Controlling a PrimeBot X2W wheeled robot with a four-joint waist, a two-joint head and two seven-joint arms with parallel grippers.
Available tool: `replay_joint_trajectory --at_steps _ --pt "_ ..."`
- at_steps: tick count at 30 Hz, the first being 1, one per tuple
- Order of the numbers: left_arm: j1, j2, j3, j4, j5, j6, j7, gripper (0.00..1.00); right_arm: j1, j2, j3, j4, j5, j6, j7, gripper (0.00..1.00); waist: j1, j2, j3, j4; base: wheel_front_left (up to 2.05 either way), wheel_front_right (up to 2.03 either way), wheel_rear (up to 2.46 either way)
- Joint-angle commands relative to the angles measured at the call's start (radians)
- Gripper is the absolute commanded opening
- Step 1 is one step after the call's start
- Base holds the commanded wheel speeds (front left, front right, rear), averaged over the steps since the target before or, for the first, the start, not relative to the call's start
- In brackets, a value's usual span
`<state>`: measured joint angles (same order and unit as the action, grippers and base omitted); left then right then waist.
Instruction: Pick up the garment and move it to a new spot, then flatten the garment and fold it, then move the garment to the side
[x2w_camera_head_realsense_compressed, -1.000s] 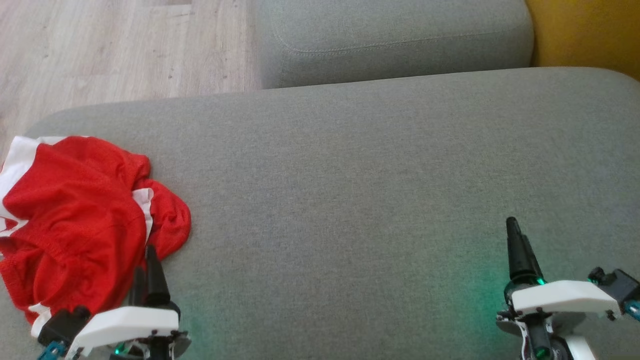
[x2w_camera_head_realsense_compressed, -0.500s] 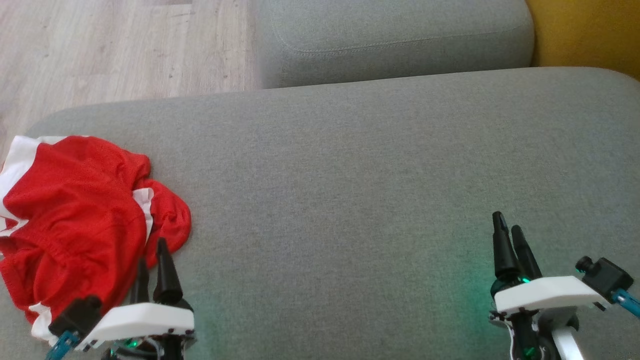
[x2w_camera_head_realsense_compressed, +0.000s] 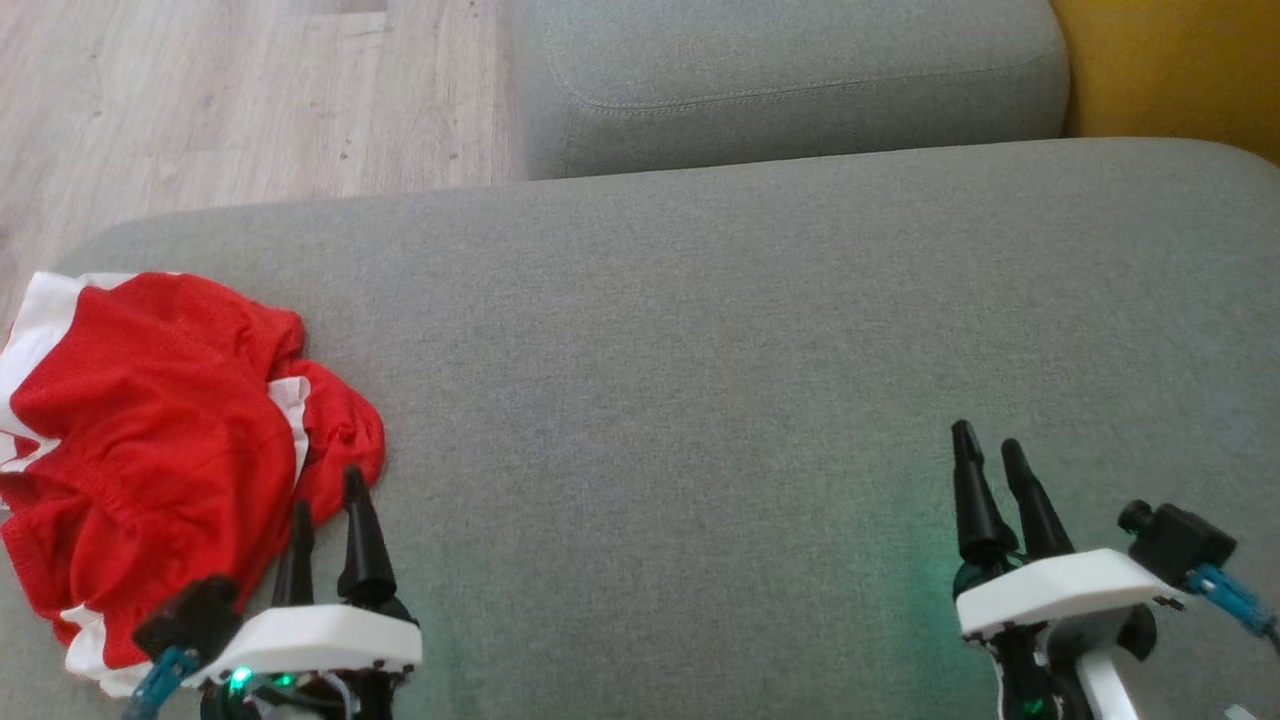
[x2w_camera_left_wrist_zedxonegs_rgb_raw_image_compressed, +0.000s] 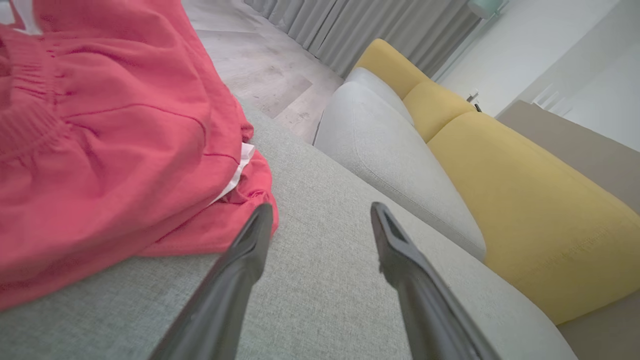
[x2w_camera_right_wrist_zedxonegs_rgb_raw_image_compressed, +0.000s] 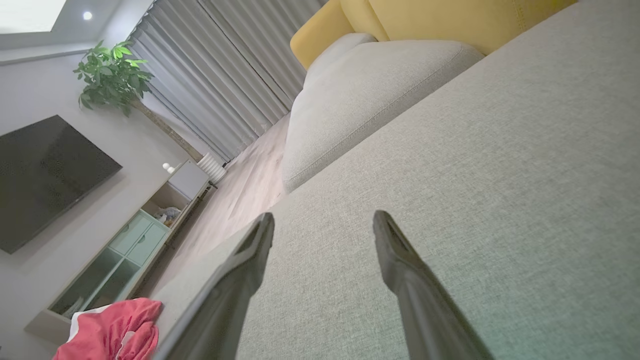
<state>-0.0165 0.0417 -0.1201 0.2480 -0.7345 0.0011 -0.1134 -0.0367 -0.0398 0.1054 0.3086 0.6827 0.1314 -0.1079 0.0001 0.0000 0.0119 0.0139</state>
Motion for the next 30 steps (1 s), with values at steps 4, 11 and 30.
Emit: replay_joint_trajectory --at_steps 4,11,30 --pt "-0.051 0.007 0.007 -0.027 0.052 0.013 -0.023 1.00 -0.060 -0.007 0.033 -0.034 -0.057 0.000 -0.028 1.00 0.0000 0.0000 -0.003 0.001 0.00 0.00 0.00" --pt "-0.052 0.007 -0.005 -0.031 0.137 0.035 -0.043 1.00 -0.063 -0.008 0.052 -0.030 -0.143 -0.001 -0.049 1.00 0.0000 0.0000 -0.008 0.002 0.00 0.00 0.00" --pt "-0.058 0.008 -0.051 -0.066 0.365 0.061 -0.099 1.00 -0.084 -0.009 0.098 -0.004 -0.371 -0.001 -0.104 1.00 0.0000 0.0000 -0.004 0.005 0.00 0.00 0.00"
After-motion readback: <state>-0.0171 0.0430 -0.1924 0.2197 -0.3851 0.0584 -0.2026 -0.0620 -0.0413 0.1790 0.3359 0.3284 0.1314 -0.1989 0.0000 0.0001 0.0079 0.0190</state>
